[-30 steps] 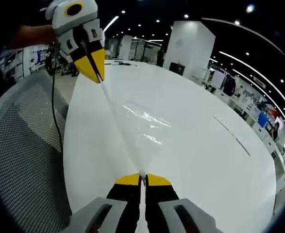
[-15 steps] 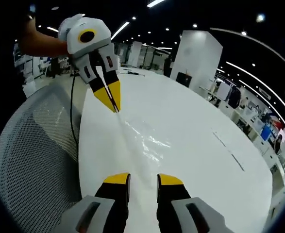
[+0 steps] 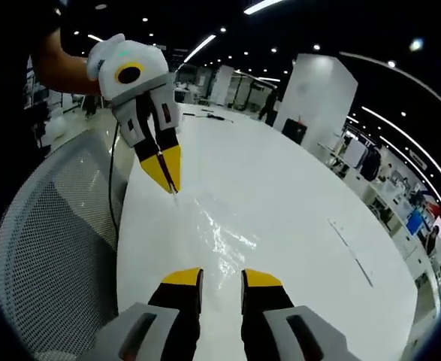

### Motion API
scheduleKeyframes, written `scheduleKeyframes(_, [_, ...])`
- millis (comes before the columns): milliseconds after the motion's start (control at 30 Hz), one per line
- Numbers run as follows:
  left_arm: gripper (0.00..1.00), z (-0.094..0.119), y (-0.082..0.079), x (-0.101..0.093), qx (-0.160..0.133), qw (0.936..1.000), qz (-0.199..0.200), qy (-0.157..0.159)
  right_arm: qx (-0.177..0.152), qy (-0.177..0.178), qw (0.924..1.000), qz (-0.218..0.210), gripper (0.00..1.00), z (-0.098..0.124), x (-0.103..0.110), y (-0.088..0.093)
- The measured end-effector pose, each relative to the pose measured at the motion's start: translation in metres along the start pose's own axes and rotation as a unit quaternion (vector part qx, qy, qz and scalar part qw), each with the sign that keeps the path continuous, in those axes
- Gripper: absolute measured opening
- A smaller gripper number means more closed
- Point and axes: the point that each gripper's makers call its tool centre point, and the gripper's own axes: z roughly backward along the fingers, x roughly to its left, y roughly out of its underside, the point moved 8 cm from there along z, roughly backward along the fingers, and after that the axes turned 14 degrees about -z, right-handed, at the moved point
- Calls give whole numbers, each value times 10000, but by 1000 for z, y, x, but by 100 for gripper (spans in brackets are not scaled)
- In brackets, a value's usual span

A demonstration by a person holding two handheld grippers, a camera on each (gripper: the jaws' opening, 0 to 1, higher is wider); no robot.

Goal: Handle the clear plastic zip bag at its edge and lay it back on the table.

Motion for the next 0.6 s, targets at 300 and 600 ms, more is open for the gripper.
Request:
scheduleKeyframes(300, [0, -2, -1, 1, -36, 10000, -4, 10, 83, -58, 9999, 125, 16, -11, -3, 4])
scheduleKeyframes(600, [0, -2, -3, 1, -49, 10000, -52, 30, 98, -276, 9995, 109, 15, -22, 3, 4])
